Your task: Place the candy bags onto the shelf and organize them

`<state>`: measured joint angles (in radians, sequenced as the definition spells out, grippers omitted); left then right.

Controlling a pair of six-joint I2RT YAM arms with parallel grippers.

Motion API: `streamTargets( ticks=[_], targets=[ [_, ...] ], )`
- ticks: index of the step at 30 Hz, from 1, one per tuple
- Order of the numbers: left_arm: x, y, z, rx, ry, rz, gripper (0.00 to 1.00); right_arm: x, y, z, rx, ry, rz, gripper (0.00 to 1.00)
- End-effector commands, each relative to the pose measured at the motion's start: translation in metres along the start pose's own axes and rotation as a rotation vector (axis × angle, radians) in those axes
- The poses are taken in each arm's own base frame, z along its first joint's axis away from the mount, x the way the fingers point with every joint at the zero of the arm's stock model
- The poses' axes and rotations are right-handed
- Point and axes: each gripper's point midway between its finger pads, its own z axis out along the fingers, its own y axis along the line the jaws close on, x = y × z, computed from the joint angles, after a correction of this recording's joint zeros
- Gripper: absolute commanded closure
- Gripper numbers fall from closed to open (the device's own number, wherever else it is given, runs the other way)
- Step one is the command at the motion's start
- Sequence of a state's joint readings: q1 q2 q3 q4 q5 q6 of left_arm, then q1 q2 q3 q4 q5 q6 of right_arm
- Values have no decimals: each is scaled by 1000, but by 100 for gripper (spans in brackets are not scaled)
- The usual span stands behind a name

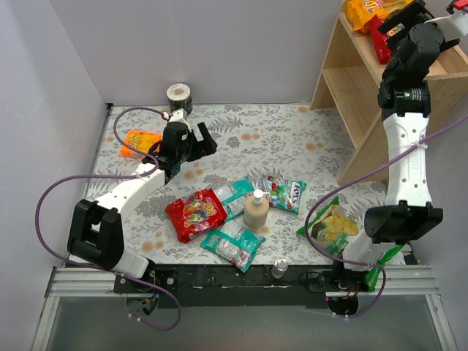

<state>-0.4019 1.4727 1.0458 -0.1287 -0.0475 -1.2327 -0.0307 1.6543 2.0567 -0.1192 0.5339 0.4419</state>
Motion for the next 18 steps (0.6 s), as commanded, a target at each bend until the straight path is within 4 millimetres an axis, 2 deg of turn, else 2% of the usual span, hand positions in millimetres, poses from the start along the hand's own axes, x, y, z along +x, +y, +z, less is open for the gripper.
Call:
streamTargets(
  ticks=[1, 6, 8, 9, 11, 12, 14, 15, 16, 17, 18],
  targets=[
    [-23, -12, -26, 33, -82, -30, 2, -54, 40, -45, -236, -67, 31, 5],
    [-21, -9, -36, 26, -87, -54, 2, -64, 64, -84, -425, -25, 30, 5],
    [-19, -9, -40, 25, -79, -74, 2, -51, 72, -93, -496, 27, 34, 5],
    [-17, -6, -42, 17, -75, -83, 2, -44, 86, -106, -592, 71, 29, 5],
    [-10, -2, -45, -1, -55, -100, 2, -29, 99, -115, -682, 123, 16, 6],
    [-9, -1, -48, -7, -52, -121, 2, -13, 109, -121, -752, 180, 1, 6],
    [2, 8, -51, -44, -24, -145, 2, 10, 140, -151, -884, 237, -50, 6],
    [3, 11, -54, -60, -20, -174, 2, 29, 145, -157, -888, 283, -82, 6],
    [12, 17, -56, -92, 6, -188, 2, 38, 155, -169, -918, 297, -108, 6],
    [13, 23, -58, -123, 5, -202, 2, 58, 172, -194, -991, 333, -141, 6],
    [16, 28, -60, -146, 9, -214, 2, 73, 180, -208, -1035, 375, -144, 6]
  ],
)
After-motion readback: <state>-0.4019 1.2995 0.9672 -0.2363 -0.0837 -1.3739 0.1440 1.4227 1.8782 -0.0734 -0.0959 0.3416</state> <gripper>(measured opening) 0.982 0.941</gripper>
